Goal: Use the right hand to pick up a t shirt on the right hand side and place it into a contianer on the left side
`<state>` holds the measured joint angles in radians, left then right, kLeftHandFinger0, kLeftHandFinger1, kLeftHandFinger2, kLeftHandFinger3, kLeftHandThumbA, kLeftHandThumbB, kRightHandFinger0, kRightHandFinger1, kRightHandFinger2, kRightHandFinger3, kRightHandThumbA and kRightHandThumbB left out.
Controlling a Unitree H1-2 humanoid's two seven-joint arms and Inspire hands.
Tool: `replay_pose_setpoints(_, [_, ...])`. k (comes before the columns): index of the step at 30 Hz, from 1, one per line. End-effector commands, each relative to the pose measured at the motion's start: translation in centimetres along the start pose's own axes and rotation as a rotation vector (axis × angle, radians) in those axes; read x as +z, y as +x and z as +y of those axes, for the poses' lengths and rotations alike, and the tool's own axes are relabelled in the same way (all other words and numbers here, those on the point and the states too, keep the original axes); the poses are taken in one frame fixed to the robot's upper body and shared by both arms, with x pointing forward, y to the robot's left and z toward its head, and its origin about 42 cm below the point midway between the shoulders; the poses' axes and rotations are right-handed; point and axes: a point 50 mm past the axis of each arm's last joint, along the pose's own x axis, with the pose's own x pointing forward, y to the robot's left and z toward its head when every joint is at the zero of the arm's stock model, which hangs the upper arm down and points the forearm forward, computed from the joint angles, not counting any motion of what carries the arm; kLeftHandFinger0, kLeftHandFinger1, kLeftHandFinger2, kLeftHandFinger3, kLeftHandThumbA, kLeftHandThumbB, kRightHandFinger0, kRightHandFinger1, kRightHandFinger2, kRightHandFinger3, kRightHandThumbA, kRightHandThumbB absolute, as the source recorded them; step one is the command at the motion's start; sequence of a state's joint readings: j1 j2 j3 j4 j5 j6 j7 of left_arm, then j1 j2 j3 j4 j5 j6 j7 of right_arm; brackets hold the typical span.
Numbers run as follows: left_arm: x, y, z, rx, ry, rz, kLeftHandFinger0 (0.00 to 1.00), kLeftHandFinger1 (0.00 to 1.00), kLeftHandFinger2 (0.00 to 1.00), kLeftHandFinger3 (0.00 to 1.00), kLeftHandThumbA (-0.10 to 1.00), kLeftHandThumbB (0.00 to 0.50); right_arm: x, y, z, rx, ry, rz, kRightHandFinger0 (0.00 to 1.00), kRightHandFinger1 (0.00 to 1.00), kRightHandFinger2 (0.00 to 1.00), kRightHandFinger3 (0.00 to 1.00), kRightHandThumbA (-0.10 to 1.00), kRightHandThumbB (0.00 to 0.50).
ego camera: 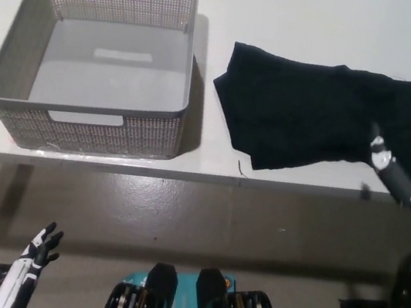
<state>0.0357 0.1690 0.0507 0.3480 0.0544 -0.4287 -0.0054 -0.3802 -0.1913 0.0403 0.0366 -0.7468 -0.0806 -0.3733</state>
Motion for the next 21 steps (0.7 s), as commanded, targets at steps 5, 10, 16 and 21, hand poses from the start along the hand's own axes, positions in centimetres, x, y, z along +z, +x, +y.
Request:
replay_pose_setpoints(5, [0.8,0.9,0.5,-0.013,0.029,-0.065,0.98,1.00,0.99,1.00,1.00,0.218,1.1,4.2,-0.5,-0.013,-0.060,-0.078,1.00,1.00,1.00,1.00,0.69,0.500])
replay_pose_setpoints(10, [1.0,1.1,0.4,-0.015,0.020,-0.071,0.99,1.00,0.99,1.00,1.00,0.219,0.6,4.9,0.1,0.038,-0.088,-0.082,1.00,1.00,1.00,1.00,0.66,0.500])
replay_pose_setpoints(16, [1.1,1.4,0.5,-0.017,0.014,-0.077,0.99,1.00,0.99,1.00,1.00,0.245,-1.0,4.8,1.1,0.148,-0.160,-0.075,1.00,1.00,1.00,1.00,0.68,0.500])
replay_pose_setpoints(21, [1.1,1.4,0.5,-0.017,0.013,-0.075,1.00,1.00,0.98,1.00,1.00,0.261,-1.8,3.9,1.3,0.241,-0.218,-0.068,1.00,1.00,1.00,1.00,0.74,0.500])
